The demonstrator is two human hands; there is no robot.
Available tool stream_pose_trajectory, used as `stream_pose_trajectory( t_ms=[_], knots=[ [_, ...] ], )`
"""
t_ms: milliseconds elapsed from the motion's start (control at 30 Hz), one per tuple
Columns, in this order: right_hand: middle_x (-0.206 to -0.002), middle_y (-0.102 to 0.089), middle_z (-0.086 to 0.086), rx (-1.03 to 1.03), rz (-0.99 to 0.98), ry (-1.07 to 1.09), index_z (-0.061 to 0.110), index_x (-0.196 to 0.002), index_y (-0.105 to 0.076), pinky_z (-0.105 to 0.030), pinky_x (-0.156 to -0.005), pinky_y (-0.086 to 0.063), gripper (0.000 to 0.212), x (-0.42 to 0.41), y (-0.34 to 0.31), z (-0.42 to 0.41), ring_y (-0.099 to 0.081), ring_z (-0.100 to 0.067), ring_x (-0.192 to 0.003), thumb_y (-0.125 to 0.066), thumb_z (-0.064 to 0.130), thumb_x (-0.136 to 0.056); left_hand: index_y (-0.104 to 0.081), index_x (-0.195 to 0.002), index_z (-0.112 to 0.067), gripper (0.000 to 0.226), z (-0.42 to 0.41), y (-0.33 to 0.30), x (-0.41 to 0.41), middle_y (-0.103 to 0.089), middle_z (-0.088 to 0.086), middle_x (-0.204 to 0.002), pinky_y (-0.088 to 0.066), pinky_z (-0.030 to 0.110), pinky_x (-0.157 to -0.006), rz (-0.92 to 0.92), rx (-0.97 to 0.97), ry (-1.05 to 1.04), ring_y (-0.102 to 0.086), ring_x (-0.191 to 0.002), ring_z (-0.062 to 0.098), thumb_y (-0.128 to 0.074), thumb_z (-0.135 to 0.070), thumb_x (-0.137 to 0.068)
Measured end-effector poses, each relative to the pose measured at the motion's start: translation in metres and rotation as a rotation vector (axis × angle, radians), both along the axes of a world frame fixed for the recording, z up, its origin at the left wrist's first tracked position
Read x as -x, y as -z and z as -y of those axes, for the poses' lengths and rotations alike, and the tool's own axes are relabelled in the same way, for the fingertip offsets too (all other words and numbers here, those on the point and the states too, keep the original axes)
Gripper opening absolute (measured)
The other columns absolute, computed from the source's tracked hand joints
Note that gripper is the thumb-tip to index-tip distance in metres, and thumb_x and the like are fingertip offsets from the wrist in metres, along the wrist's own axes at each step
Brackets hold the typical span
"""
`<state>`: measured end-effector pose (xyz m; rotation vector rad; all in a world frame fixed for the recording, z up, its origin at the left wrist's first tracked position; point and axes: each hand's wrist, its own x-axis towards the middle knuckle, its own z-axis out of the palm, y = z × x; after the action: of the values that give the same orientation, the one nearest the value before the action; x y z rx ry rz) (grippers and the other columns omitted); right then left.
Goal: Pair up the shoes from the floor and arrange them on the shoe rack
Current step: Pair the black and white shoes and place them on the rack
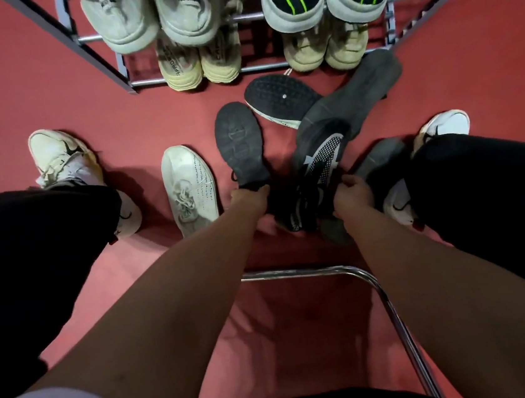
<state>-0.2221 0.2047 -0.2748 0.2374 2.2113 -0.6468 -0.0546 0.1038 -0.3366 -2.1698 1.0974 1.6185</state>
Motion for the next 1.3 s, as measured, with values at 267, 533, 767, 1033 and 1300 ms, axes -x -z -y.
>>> stream_pose_trajectory(
  t_ms=[267, 533, 767, 1033, 1300],
  knots=[
    [-0.107, -0.065, -0.010, 0.066, 0.148, -0.214, 0.023, -0.099, -0.056, -0.048, -0.088, -0.055, 0.017, -0.020, 0.007, 0.001, -0.064, -0.030, -0.094, -0.067, 0.024, -0.086, -0.049, -0.094, -0.027, 0.040, 0.000, -0.085, -0.011, -0.066, 0.000, -0.090, -0.054, 0.036, -0.078, 0.087, 0.379, 0.083, -0.061, -0.081, 0.022, -0.071, -0.036, -0.062],
    [-0.115, -0.061, -0.008, 0.092, 0.167, -0.275, 0.009, -0.128, -0.044, -0.041, -0.087, -0.052, 0.061, -0.033, -0.006, 0.005, -0.061, -0.025, -0.100, -0.077, 0.029, -0.080, -0.055, -0.130, -0.017, 0.062, -0.037, -0.087, -0.068, -0.057, 0.004, -0.129, -0.047, 0.039, -0.101, -0.193, 0.110, 0.717, -0.059, -0.117, 0.025, -0.068, -0.037, -0.073],
    [-0.112, -0.067, -0.023, -0.062, -0.251, -0.425, 0.007, -0.111, -0.067, -0.038, -0.086, -0.048, 0.048, -0.033, -0.059, 0.013, -0.062, -0.040, -0.106, -0.049, 0.043, -0.085, -0.067, -0.102, -0.019, 0.017, -0.007, -0.104, -0.049, -0.071, 0.007, -0.093, -0.055, 0.032, -0.076, -0.292, 0.132, 0.016, -0.063, -0.084, 0.019, -0.067, -0.024, -0.085],
    [-0.089, -0.075, -0.003, 0.319, 0.168, -0.347, 0.014, -0.081, -0.074, -0.034, -0.080, -0.056, 0.022, -0.052, -0.061, 0.028, -0.070, -0.018, -0.083, -0.061, 0.032, -0.086, -0.065, -0.106, -0.042, 0.028, -0.004, -0.119, -0.060, -0.071, -0.009, -0.106, -0.049, 0.032, -0.081, -0.517, -0.330, 0.078, -0.063, -0.100, 0.015, -0.074, -0.040, -0.079],
    [-0.087, -0.068, -0.005, 0.198, 0.133, -0.377, 0.019, -0.094, -0.067, -0.030, -0.068, -0.045, 0.030, -0.080, -0.029, 0.034, -0.063, -0.023, -0.079, -0.053, 0.046, -0.094, -0.061, -0.122, -0.018, 0.035, 0.004, -0.104, -0.094, -0.067, 0.005, -0.101, -0.053, 0.026, -0.062, -0.394, -0.200, -0.240, -0.062, -0.076, 0.015, -0.065, -0.008, -0.088]
  ],
)
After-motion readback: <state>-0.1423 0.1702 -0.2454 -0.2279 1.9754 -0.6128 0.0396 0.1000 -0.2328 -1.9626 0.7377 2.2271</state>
